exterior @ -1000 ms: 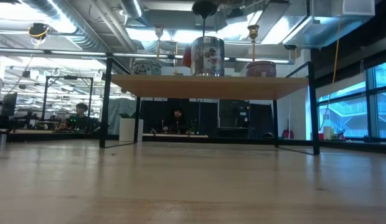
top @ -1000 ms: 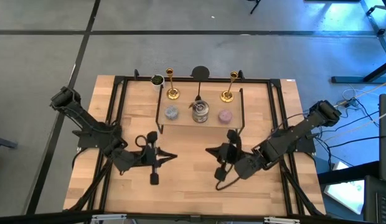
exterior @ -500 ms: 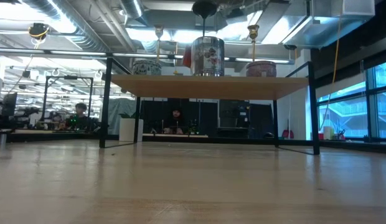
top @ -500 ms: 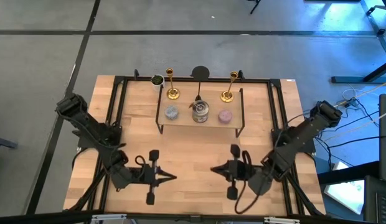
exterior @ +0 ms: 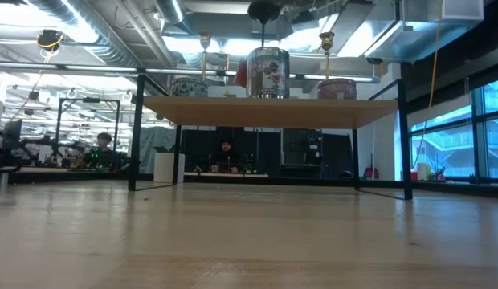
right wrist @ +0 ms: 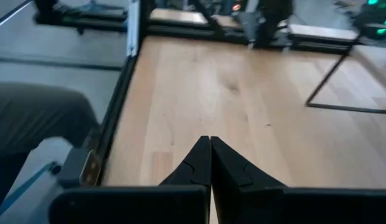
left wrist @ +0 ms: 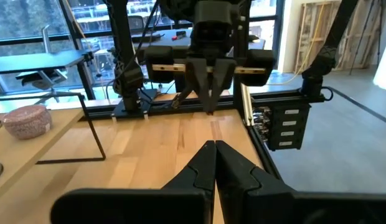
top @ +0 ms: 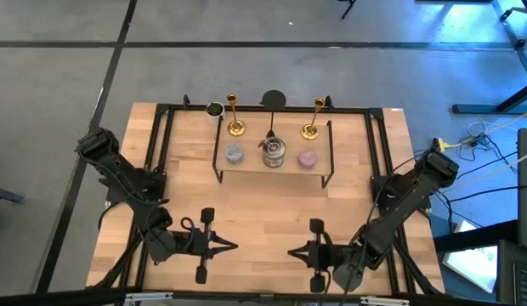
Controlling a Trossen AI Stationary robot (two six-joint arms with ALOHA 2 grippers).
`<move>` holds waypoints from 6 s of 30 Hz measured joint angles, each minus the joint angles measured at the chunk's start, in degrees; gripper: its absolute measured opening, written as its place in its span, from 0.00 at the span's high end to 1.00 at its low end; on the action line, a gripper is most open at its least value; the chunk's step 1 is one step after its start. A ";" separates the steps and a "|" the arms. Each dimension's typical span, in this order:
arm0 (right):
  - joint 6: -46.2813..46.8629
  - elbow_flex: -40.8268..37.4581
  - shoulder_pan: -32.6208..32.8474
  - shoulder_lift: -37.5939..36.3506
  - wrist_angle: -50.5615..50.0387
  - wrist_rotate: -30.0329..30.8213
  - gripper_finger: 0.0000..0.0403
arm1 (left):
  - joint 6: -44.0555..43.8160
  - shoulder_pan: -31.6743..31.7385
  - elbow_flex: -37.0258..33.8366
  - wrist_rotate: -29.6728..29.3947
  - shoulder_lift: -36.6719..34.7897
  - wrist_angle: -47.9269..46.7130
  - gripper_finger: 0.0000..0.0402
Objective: Pick & Place candle stick holders
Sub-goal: Return to Home Position
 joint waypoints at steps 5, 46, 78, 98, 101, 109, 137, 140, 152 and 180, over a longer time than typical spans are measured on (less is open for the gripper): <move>-3.52 -0.87 -1.06 0.08 1.26 -4.12 1.00 | -1.39 0.07 0.00 -0.56 0.00 -0.98 1.00; -23.26 -53.25 -20.64 -48.14 47.54 -29.80 1.00 | -3.45 0.56 -0.22 -2.05 -0.04 -2.46 1.00; -17.75 -58.80 -47.68 -69.91 24.28 -43.87 1.00 | -4.63 1.01 -0.22 -1.37 -0.07 -4.16 1.00; -17.39 -66.78 -47.66 -82.63 25.76 -42.65 1.00 | -6.07 0.90 -0.22 -1.53 -0.07 -4.23 1.00; -17.20 -67.73 -47.66 -83.93 25.62 -42.65 1.00 | -6.09 0.90 -0.22 -1.55 -0.07 -4.22 1.00; -17.88 -67.65 -47.65 -85.34 23.05 -42.42 1.00 | -6.03 0.90 -0.22 -1.55 -0.07 -4.19 1.00; -18.73 -67.63 -47.53 -85.67 20.50 -54.10 1.00 | -5.87 0.89 -0.22 -1.55 -0.07 -4.22 1.00; -18.52 -67.63 -47.49 -85.68 19.63 -54.76 1.00 | -5.87 0.90 -0.22 -1.55 -0.07 -4.22 1.00; -16.23 -67.63 -41.93 -85.67 16.94 -53.28 1.00 | -6.17 0.80 -0.22 -1.50 -0.07 -4.22 1.00; -23.23 -67.63 -32.34 -91.87 10.42 -43.13 1.00 | -6.09 -0.47 -0.22 -2.91 -0.07 -4.24 1.00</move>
